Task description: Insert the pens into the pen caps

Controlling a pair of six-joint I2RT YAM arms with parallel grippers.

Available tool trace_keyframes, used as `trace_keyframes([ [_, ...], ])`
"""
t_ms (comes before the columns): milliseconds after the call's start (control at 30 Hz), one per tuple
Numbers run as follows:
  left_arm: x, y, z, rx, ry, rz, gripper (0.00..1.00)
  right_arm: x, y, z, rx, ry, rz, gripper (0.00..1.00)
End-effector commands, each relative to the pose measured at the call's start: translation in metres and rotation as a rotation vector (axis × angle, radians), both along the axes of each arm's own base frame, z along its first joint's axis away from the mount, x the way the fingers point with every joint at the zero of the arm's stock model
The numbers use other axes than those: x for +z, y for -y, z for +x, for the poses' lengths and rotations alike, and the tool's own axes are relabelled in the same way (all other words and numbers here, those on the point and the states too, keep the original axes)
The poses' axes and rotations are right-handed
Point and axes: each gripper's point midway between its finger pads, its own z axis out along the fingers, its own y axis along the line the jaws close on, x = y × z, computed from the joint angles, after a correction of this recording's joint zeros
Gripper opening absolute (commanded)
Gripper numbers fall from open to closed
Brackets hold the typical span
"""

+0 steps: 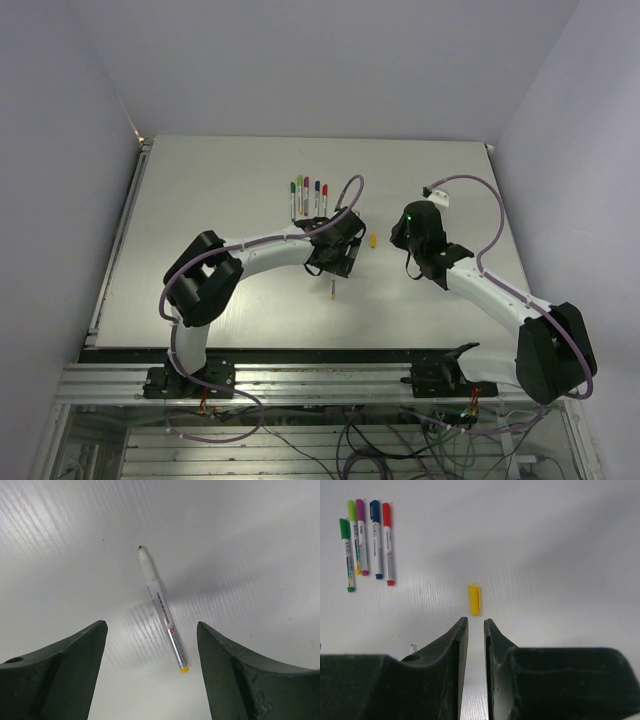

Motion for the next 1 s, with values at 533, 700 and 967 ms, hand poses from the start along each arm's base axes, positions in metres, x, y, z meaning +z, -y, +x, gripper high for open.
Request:
trace_keyframes([
  [533,-0.048,-0.024,-0.030,-0.013,-0.128,0.212,0.71,0.012,0.006,-0.002,-0.045,0.054,0.045,0.20],
  [700,-0.071,-0.046,-0.034,-0.015,-0.154,0.341,0.44,0.008,0.006,-0.002,-0.046,0.044,0.046,0.19],
  [967,-0.110,-0.062,-0.051,-0.038,-0.241,0.386,0.07,-0.004,0.006,-0.002,-0.044,0.009,0.022,0.20],
])
